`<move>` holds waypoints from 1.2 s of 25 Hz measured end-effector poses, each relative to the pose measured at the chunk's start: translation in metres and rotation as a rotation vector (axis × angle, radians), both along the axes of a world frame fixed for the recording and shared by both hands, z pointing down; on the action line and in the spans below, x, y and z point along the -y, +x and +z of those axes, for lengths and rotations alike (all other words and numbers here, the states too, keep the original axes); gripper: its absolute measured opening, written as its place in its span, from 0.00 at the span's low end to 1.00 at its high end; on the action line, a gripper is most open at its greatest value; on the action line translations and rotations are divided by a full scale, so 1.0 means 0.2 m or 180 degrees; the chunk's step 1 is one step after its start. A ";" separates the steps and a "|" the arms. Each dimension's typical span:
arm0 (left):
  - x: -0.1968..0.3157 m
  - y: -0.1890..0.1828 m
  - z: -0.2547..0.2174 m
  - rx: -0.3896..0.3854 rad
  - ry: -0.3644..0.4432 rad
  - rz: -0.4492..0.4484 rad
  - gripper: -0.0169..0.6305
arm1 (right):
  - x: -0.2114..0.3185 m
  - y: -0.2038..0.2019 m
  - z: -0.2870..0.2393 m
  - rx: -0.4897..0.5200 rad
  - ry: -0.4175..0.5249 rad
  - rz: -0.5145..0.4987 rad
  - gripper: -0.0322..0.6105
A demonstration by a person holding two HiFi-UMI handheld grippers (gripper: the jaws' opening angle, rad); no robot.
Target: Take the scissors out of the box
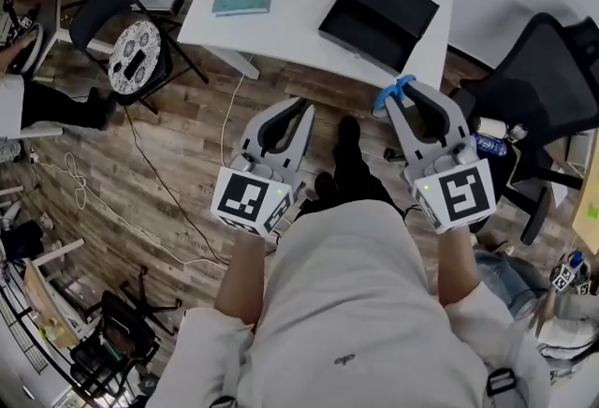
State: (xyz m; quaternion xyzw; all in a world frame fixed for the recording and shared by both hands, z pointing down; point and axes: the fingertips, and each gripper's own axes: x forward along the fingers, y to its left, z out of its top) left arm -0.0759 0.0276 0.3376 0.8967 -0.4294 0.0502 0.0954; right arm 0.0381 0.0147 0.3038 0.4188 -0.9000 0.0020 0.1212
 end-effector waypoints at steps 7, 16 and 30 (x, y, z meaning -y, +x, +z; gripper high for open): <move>-0.19 -0.04 -0.06 -0.0086 0.0065 0.0020 0.08 | -0.22 -0.03 -0.04 0.0076 0.0013 -0.0010 0.18; -0.30 -0.02 -0.08 -0.0083 0.0130 0.0117 0.07 | -0.38 -0.03 -0.05 0.0292 -0.0079 0.0049 0.18; -0.28 0.12 -0.20 -0.0175 0.0216 0.0207 0.07 | -0.40 0.04 -0.13 0.0321 0.0003 0.0073 0.17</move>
